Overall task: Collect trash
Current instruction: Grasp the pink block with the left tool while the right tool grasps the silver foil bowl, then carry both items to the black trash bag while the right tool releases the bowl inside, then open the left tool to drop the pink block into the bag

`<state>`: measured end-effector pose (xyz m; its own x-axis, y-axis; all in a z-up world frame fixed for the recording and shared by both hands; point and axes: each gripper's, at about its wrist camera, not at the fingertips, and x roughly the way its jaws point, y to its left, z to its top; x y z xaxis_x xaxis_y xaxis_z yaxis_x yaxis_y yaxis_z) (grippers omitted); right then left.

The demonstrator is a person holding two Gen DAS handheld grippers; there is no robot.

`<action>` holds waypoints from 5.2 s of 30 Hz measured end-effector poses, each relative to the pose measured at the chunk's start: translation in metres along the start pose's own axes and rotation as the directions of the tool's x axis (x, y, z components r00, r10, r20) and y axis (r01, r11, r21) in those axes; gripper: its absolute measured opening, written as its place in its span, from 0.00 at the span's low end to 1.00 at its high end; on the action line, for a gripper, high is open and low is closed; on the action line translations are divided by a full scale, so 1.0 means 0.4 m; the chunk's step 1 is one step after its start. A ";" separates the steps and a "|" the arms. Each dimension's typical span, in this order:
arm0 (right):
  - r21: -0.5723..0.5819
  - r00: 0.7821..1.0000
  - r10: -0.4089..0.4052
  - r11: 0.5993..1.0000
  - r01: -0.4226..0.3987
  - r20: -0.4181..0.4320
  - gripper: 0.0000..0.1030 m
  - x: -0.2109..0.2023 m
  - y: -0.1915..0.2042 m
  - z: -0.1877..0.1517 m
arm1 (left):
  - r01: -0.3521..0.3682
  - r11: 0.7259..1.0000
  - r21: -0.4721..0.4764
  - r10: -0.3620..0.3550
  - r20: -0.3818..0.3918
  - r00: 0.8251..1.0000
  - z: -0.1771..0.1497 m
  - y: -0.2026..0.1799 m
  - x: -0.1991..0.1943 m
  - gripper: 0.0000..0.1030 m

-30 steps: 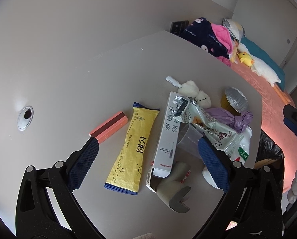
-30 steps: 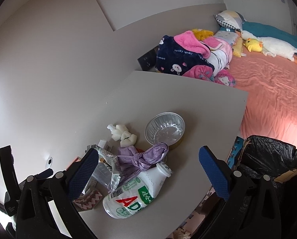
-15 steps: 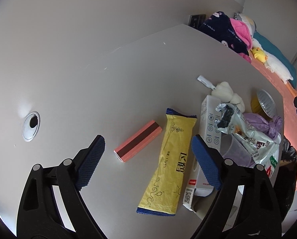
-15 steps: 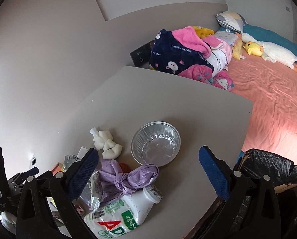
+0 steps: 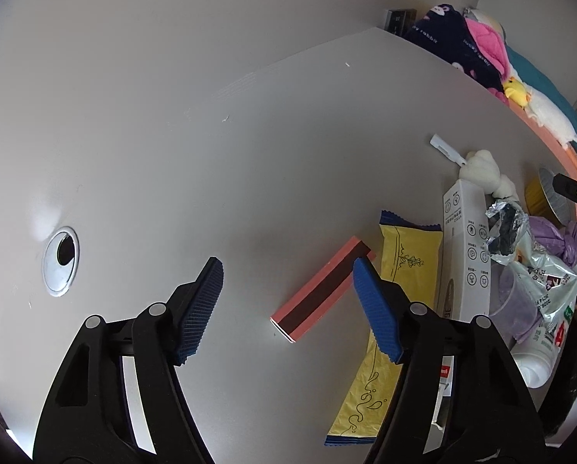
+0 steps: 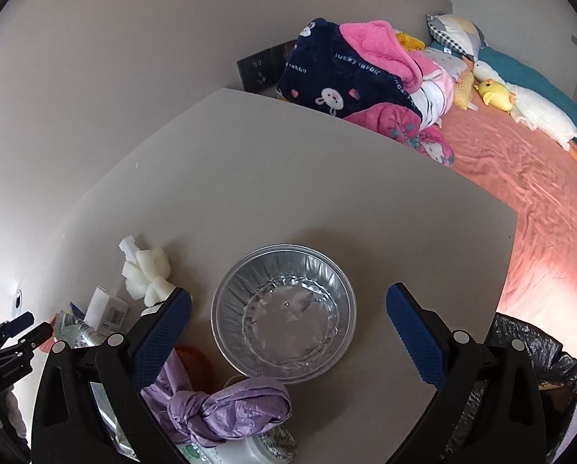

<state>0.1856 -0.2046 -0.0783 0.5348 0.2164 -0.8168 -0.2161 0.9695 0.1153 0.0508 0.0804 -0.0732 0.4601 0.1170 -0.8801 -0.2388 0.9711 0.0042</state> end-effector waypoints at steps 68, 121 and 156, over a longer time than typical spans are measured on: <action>0.110 0.986 -0.013 0.994 -0.006 0.167 0.80 -0.369 -0.168 -0.116 | 0.332 0.918 0.215 -0.367 0.148 0.918 -0.004 -0.343 -0.274 0.18; 0.476 0.901 -0.245 0.878 0.050 0.357 0.97 -0.687 -0.625 -0.402 | 0.633 0.514 0.579 -0.678 -0.178 0.714 -0.150 -1.004 -0.340 0.90; 0.183 0.940 0.064 0.974 -0.131 0.335 0.97 -0.533 -0.322 -0.263 | 0.532 0.765 0.363 -0.587 0.052 0.808 -0.114 -0.627 -0.319 0.90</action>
<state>0.0135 -0.3878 0.0216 0.7626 0.3036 -0.5712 -0.1311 0.9372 0.3231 0.0131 -0.1874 0.0164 0.5564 -0.4644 -0.6890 0.3724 0.8807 -0.2928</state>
